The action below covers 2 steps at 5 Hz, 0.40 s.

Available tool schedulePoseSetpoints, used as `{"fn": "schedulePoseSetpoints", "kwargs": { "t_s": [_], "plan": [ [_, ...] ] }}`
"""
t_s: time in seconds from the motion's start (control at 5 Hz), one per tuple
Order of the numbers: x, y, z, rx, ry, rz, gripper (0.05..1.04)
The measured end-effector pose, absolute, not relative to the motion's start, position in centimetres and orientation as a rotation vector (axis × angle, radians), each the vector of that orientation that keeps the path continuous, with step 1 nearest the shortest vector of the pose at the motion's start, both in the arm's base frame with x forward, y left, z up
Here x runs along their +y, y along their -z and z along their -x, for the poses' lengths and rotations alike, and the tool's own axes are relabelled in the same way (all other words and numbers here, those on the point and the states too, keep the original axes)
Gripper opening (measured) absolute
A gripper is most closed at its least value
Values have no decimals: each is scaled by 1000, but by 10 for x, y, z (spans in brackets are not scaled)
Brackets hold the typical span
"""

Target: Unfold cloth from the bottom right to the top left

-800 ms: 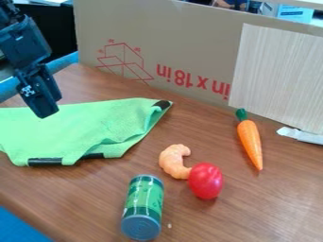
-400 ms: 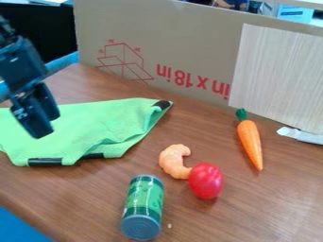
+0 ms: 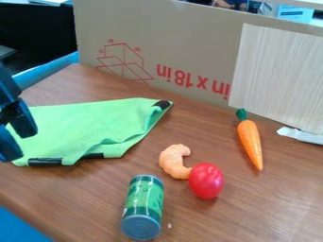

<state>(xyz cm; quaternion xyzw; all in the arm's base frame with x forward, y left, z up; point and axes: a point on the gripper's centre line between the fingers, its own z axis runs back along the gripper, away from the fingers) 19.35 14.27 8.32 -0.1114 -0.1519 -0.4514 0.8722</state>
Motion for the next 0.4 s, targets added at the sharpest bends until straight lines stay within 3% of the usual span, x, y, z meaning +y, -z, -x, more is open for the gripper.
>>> {"fn": "schedulePoseSetpoints", "kwargs": {
  "t_s": [0.4],
  "plan": [
    [146, -71, -189, -363, 1002, 115, 1000]
  ]
}}
